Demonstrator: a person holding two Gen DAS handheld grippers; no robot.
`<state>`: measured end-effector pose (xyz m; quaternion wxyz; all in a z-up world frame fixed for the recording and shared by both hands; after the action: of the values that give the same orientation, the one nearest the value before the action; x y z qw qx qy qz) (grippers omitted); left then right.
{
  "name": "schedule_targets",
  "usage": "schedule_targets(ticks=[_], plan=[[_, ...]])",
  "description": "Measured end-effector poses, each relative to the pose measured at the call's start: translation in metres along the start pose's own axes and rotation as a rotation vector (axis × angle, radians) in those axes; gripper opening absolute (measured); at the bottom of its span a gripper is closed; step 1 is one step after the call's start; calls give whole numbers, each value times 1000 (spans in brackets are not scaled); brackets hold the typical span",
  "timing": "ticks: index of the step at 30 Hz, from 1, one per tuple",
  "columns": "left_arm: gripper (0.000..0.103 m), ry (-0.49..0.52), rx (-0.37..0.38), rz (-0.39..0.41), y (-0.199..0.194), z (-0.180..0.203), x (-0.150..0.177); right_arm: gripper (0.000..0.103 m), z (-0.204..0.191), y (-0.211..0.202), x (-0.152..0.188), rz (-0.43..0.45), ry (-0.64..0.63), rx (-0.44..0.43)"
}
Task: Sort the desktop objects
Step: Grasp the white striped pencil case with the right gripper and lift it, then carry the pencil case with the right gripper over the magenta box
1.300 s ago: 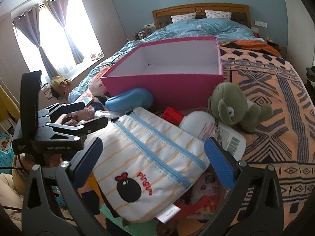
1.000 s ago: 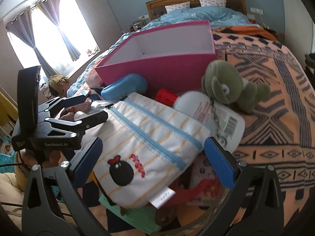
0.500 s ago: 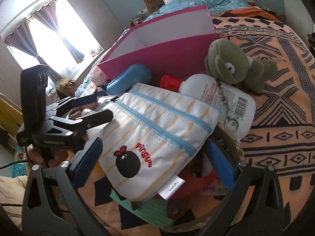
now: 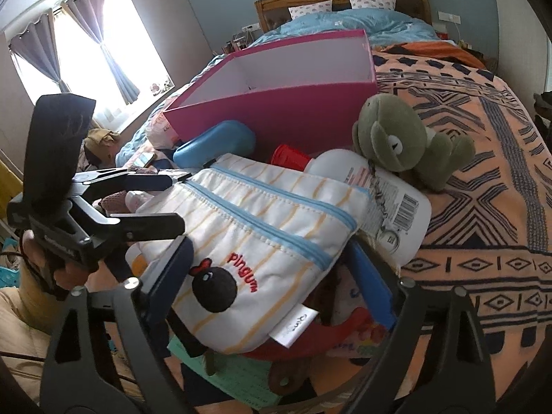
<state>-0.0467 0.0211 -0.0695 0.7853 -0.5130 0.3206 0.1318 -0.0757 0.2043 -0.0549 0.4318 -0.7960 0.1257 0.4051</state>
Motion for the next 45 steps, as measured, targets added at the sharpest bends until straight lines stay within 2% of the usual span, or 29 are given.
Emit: schedule_targets(ticks=[6,9,13,20,24,25,27,32,39,45], plan=[[102,-60,80,-104,13,-12,2,86,3,0,-3,9,-4,-9],[102,-72,102,-126,18,-11,4,86,4,4,-1,0,-1,-10],[97,-43,52,-93,12,-5,3,86,7,8,0,-7,3,-11],[82,-34,-8,-43,-1,-5,3,82,10,13,3,-21,18,-11],[77,-21,-46,-25,-5,-6,1,73,11,15,6,-27,44,-16],[76,-17,-74,-18,-7,-6,1,67,11,13,5,-21,46,-11],[75,0,-108,-4,-12,-2,-1,61,12,10,2,-9,47,-7],[75,43,-157,45,-28,2,-2,56,2,3,-6,18,-12,16],[75,20,-157,70,-38,-1,-7,47,-3,-7,-25,75,-73,28],[75,2,-159,129,-48,-1,-18,47,-10,-10,-43,113,-122,27]])
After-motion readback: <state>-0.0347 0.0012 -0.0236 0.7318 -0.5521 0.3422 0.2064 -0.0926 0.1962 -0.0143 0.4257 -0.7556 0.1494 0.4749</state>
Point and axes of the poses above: each gripper's, at about its wrist camera, not at the fingertips, and y roughly the way its jaws point, z to its right, x to its underside, the point moved 4 cm from there along y, roughly the way its jaws point, and after that the axes turned 8 degrees about z, right-handed, at the moved point
